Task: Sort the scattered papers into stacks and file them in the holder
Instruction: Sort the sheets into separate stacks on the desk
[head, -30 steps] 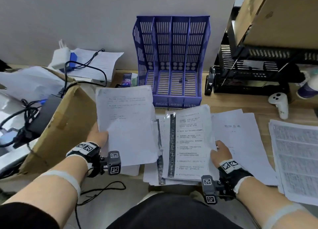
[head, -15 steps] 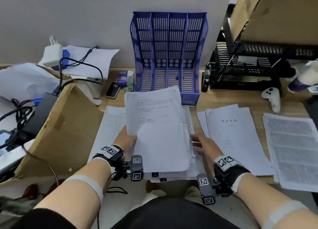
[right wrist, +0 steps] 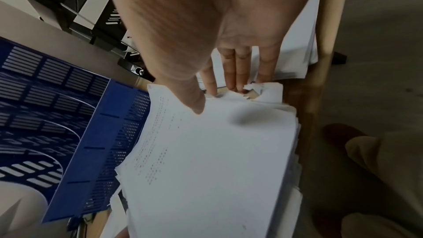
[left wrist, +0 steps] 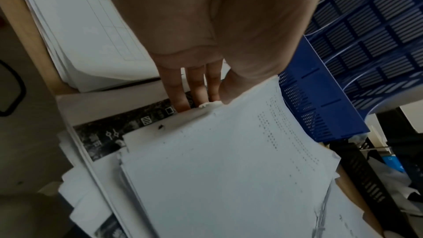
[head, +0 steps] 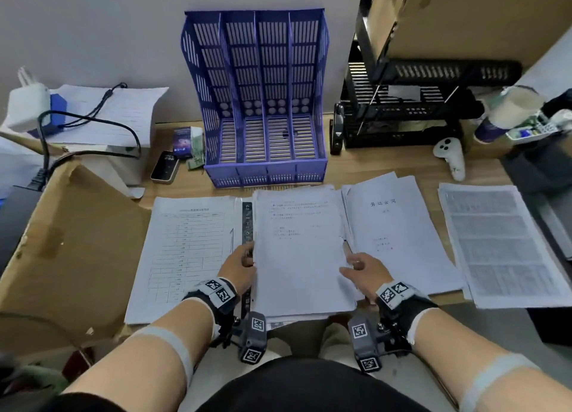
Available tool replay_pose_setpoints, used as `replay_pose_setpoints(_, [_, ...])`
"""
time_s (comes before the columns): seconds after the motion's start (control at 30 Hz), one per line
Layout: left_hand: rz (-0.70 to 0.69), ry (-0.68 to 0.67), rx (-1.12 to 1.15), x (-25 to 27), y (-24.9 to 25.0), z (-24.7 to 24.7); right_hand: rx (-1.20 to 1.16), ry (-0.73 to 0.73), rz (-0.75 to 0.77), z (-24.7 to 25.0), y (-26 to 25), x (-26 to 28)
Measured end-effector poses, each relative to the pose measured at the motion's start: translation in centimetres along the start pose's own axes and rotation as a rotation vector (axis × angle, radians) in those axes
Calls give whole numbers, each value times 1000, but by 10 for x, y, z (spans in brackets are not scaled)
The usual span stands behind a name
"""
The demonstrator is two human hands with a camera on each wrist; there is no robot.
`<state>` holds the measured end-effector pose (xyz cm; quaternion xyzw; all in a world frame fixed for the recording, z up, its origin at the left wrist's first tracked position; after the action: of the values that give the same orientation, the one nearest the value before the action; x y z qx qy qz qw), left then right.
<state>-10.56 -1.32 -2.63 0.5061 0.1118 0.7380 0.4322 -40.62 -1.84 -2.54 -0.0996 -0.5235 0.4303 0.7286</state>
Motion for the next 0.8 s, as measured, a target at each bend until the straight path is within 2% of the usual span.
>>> replay_pose_setpoints(0.13, [-48,71,-109,5,6,3,107,48,17,-5,1,-6])
replay_pose_setpoints(0.27, [-30,70,-136,7,7,3,195,56,-97,-8,0,-11])
replay_pose_setpoints(0.33, [-26,72,-165,6,6,3,241,51,-93,-8,-3,-11])
replay_pose_setpoints(0.57, [-52,95,-242,0,10,5,238,101,18,1,-6,-9])
replay_pose_setpoints(0.67, [-35,119,-227,-2,10,4,190,108,-3,4,-4,-7])
replay_pose_setpoints(0.8, [-26,79,-240,-5,13,-2,165,61,-35,1,-4,-7])
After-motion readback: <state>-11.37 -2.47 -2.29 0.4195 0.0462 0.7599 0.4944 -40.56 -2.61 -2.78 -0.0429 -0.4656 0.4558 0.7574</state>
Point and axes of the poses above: each hand's wrist, its own x-axis away from the middle knuckle, its own z-axis out of the back of the hand, y = z × x, the point moved 5 cm from there along -x, towards the middle knuckle, and after that the axes turned 8 degrees about -x, right-handed, at the moved point
